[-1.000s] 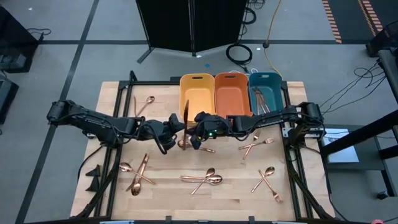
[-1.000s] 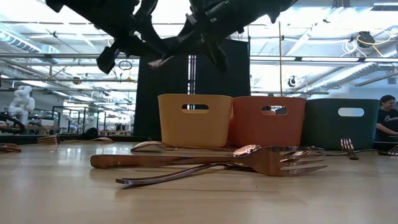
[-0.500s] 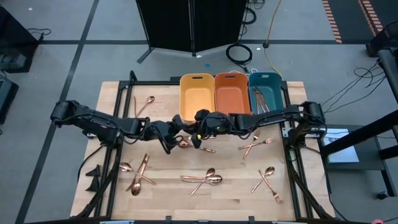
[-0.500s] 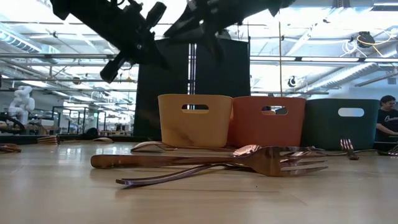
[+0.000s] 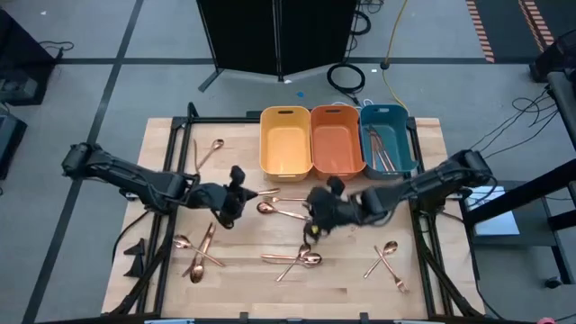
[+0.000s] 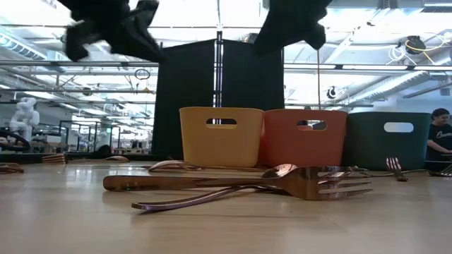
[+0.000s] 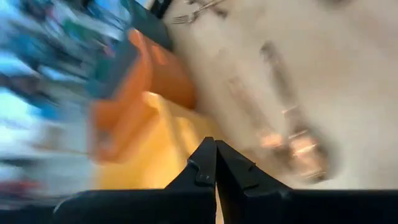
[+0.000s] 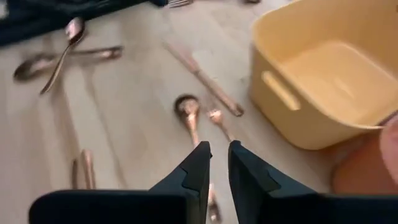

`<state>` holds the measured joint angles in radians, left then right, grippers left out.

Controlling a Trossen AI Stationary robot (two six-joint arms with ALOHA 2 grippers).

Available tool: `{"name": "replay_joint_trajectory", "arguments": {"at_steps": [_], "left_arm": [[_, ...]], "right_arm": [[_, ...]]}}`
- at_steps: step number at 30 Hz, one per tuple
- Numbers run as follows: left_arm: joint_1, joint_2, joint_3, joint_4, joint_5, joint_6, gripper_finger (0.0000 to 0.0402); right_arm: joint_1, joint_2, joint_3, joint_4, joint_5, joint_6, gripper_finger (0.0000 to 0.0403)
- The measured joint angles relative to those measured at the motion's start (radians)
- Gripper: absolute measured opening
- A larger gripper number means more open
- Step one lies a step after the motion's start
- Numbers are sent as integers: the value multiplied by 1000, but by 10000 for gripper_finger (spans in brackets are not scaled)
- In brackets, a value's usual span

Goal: Sort silverware
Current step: Put the copper knife into the blue bin

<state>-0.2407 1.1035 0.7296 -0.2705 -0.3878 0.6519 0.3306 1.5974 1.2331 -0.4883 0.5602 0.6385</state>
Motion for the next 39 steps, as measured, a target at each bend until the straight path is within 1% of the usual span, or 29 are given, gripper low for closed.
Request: {"name": "replay_joint_trajectory", "arguments": {"at_steps": [2, 4, 7, 10, 14, 17, 18, 20, 23, 25, 27, 30, 34, 39], "left_arm": [[24, -4, -5, -28, 67, -189, 0], [52, 1, -25, -29, 100, -289, 0], [99, 26, -44, -10, 96, -352, 0], [163, 33, -81, -5, 95, -447, 0], [238, 26, -115, -89, 100, -565, 0], [280, 21, -143, -102, 117, -632, 0], [289, 22, -156, -94, 141, -642, 0], [301, 22, -180, -104, 176, -645, 0], [315, 22, -211, -100, 179, -646, 0], [319, 22, -239, -65, 199, -646, 0], [321, 22, -279, 16, 218, -639, 0], [320, 22, -341, 170, 235, -639, 0], [321, 22, -395, 310, 202, -640, 0], [320, 37, -412, 377, 199, -667, 0]], "right_arm": [[38, 27, 0, 10, 24, -16, 49], [60, 54, 0, 40, 45, -37, 49], [71, 92, 0, 60, 71, -57, 49], [71, 113, 0, 37, 69, -36, 49], [71, 120, -1, -19, 66, -5, 49], [64, 120, -8, 14, 69, -20, 49], [57, 120, -23, 56, 68, -42, 49], [33, 120, -70, 199, 65, -99, 49], [-12, 128, -151, 460, 58, -170, 49], [-44, 146, -192, 597, 2, -200, 49], [-75, 174, -216, 652, -34, -204, 49], [-109, 214, -217, 673, -40, -165, 49], [-135, 271, -217, 682, -45, -125, 49], [-147, 299, -217, 739, -76, -123, 49]]}}
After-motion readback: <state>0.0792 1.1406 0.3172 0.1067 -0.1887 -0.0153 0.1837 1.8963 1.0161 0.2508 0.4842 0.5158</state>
